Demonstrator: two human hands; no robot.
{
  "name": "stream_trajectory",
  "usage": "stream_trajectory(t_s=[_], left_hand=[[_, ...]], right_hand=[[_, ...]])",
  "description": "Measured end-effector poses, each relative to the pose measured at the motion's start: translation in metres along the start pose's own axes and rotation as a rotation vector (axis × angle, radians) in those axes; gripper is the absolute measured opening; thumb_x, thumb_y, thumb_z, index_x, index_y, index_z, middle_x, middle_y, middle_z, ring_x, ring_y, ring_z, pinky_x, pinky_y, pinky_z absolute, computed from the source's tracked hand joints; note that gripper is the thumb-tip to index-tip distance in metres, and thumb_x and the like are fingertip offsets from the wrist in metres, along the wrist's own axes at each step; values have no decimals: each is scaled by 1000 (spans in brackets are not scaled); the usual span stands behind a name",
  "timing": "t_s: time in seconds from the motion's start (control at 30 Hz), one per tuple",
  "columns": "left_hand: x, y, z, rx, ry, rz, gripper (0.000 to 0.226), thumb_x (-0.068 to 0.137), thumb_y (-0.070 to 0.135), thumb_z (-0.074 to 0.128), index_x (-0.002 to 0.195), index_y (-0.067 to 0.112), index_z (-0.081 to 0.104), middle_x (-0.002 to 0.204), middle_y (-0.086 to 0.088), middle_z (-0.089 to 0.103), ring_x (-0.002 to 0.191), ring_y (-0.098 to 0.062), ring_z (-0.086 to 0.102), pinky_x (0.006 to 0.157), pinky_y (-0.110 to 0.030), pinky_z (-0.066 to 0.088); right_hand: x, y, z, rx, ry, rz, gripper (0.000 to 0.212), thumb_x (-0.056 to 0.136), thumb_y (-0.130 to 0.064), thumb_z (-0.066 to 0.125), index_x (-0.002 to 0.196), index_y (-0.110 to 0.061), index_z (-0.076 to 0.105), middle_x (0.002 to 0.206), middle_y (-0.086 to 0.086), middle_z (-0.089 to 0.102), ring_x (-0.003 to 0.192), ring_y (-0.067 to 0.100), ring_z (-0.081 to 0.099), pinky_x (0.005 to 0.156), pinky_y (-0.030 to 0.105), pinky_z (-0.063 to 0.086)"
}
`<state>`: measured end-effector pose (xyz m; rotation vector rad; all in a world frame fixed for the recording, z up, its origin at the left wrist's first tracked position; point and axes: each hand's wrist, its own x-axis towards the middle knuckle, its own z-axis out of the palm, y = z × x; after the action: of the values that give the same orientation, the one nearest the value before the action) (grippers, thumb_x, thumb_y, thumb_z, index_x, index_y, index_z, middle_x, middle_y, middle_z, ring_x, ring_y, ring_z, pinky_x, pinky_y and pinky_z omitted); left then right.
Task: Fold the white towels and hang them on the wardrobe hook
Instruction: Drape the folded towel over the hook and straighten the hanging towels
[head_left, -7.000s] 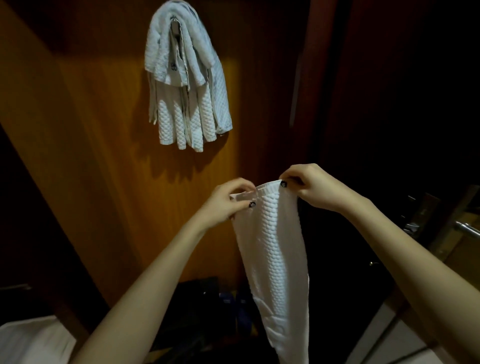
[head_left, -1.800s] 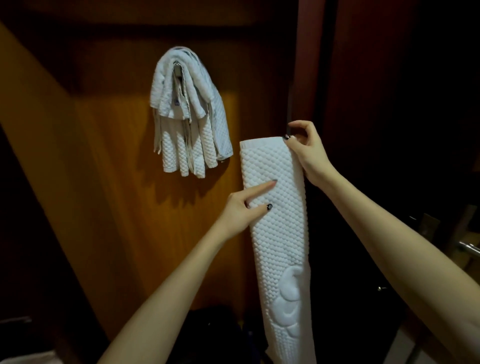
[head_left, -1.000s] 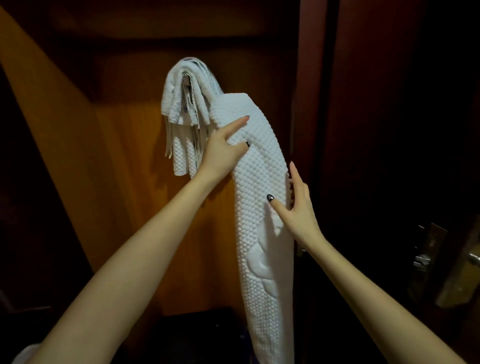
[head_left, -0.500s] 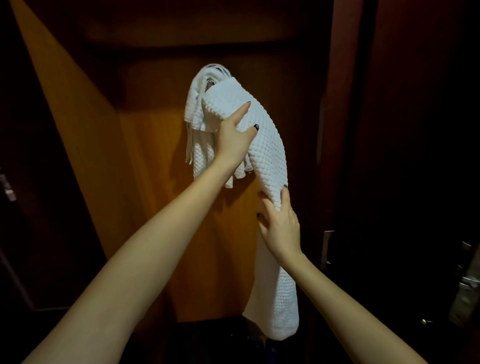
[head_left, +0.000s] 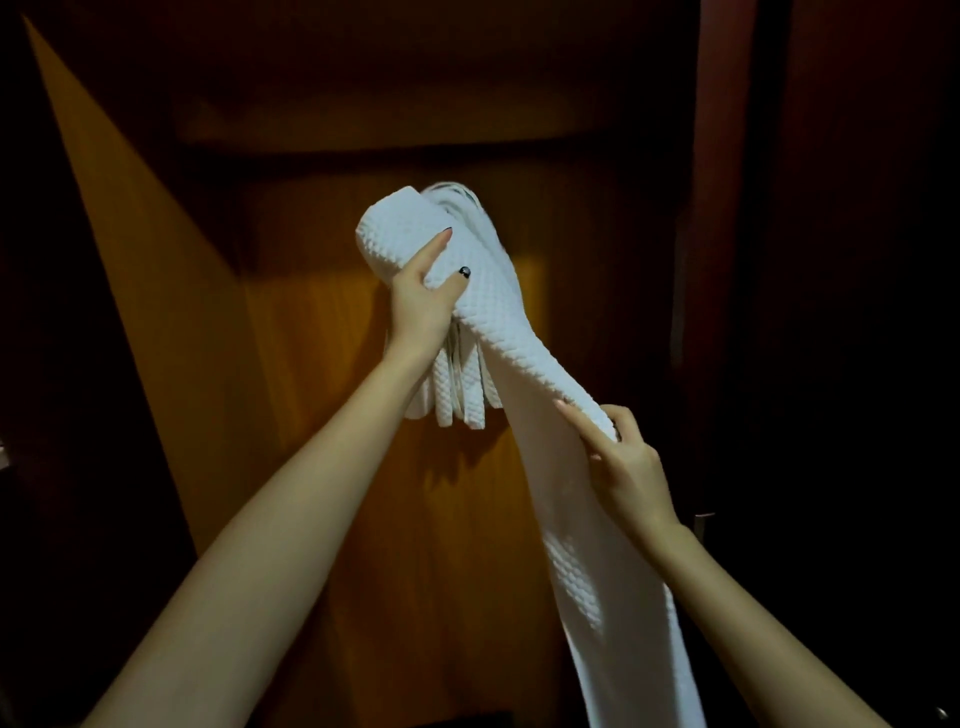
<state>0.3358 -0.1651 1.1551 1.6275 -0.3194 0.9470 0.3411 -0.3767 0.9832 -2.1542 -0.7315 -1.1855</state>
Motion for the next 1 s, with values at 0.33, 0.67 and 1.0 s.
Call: stream_trajectory(t_s=[0.33,0.67,1.0], left_hand=[[25,-12,-10,-138,-46,75,51,89,7,61,135,28,53,121,4,66,56,-12,47,60,-32,45],[90,10,8,-164,-224,96,45,88,3,60,129,21,59,127,7,54,119,-10,54,102,-38,48],[152,5,-7,-338,-119,199,48,86,2,62,124,31,59,142,-4,49,111,-17,57,106,-40,39]], right_hand=[[14,-19,-6,-201,-70,302,36,88,-10,55,124,-14,59,97,11,44,71,34,53,58,32,42],[62,-13,-12,-503,20,382,56,82,3,48,134,-16,47,97,10,45,88,30,48,55,34,34],[147,10,15,-288,241,408,45,84,-5,42,124,-25,48,116,7,44,72,29,49,63,35,35]])
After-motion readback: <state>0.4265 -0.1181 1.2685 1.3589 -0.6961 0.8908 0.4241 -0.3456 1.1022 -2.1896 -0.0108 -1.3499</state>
